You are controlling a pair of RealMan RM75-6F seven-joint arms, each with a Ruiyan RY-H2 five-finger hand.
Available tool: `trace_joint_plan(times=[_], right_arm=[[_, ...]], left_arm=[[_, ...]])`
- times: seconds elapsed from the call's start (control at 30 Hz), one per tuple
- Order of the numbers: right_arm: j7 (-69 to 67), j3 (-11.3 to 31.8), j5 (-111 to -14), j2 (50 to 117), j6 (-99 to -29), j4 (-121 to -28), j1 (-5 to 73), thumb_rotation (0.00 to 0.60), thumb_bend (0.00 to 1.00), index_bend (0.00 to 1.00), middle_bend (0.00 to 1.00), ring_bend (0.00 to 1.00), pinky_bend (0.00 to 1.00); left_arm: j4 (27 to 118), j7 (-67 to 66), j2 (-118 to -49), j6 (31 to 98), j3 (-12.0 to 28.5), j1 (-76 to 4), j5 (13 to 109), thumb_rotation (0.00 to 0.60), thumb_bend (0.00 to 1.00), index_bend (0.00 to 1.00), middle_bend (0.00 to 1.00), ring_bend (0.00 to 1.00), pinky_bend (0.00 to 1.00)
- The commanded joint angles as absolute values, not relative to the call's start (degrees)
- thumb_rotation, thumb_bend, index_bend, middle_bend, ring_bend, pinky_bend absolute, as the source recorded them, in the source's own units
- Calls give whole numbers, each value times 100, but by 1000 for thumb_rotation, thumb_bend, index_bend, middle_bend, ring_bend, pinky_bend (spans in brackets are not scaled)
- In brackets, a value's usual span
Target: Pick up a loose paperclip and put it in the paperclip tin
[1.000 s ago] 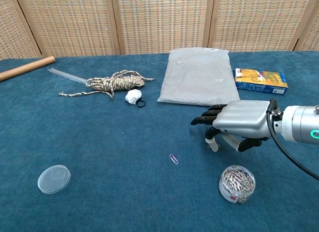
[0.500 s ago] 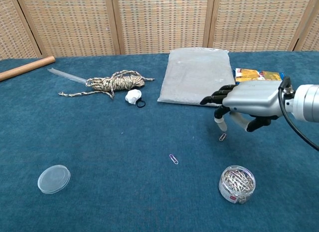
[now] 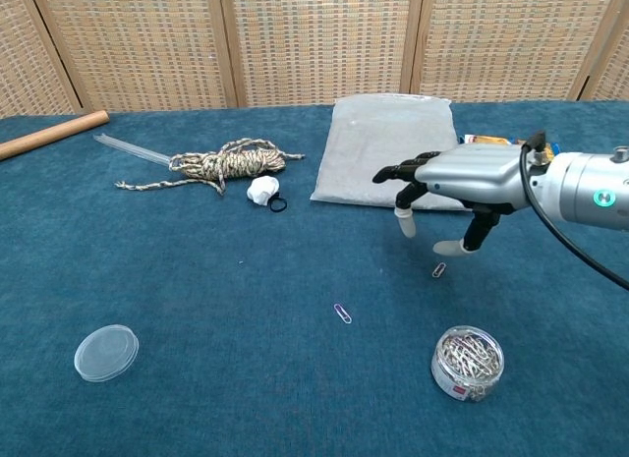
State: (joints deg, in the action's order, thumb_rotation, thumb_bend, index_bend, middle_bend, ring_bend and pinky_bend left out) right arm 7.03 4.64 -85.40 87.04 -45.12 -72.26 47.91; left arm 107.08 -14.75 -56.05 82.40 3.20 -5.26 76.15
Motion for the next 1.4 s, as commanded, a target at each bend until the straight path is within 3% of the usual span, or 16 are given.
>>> trace_joint_plan(times=[0.03, 1.4], right_arm=[[624, 433, -8563, 8828, -4476, -7100, 4847, 600, 332, 429, 0, 0, 6], [-47, -201, -9349, 9601, -5178, -5492, 4780, 600, 277, 463, 0, 0, 76]], left_arm=[[10703, -1458, -5597, 8230, 329, -533, 7597, 600, 0, 0, 0, 0, 0], [10707, -1430, -5546, 8169, 303, -561, 7554, 600, 0, 0, 0, 0, 0]])
